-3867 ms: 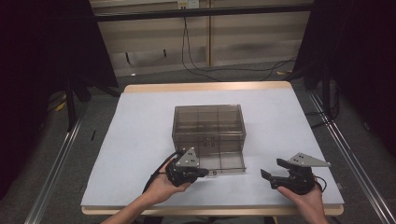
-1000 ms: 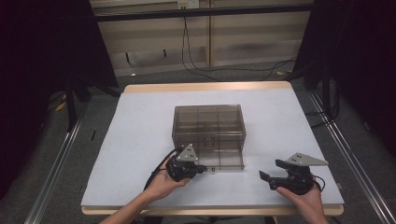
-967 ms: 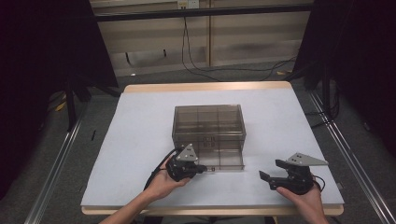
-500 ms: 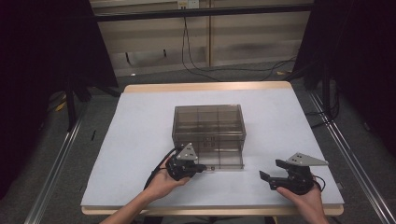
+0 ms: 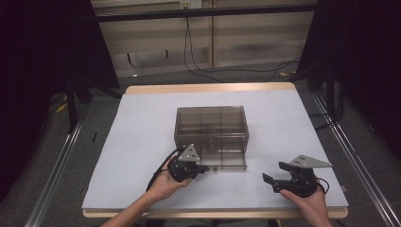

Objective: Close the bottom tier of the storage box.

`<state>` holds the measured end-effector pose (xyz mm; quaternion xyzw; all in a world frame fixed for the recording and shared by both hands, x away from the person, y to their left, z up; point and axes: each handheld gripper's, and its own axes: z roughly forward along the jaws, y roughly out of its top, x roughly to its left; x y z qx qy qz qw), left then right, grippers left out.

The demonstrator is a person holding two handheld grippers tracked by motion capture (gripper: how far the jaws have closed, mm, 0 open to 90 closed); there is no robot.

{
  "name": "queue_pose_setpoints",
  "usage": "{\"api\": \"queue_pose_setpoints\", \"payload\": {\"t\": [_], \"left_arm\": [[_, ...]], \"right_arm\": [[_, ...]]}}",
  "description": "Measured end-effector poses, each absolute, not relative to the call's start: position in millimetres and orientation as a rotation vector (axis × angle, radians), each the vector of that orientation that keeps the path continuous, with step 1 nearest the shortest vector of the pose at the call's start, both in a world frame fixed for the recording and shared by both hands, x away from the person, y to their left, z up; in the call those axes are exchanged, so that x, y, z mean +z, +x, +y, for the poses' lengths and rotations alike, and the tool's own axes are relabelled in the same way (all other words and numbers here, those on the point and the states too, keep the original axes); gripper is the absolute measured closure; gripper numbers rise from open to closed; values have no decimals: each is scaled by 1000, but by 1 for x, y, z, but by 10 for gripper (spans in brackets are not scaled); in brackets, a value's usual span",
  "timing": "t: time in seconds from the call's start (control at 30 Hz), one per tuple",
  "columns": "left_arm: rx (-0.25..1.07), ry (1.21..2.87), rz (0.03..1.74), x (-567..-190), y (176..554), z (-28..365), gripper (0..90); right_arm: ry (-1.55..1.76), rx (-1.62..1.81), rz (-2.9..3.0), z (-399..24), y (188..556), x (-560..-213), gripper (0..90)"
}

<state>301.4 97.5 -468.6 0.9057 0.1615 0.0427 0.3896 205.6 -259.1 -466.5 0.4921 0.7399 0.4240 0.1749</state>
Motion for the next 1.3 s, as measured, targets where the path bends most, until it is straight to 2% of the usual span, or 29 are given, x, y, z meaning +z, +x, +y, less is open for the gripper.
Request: {"api": "queue_pose_setpoints", "payload": {"t": [0.73, 1.1, 1.3], "left_arm": [[107, 2265, 450, -470, 303, 97, 900], [125, 2299, 427, -470, 306, 99, 900], [135, 2276, 476, -473, 311, 103, 900]], "right_arm": [[1395, 1184, 2104, -259, 207, -467, 190], [1391, 1184, 2107, -259, 207, -467, 191], [1391, 1184, 2106, -259, 206, -466, 193]]}}
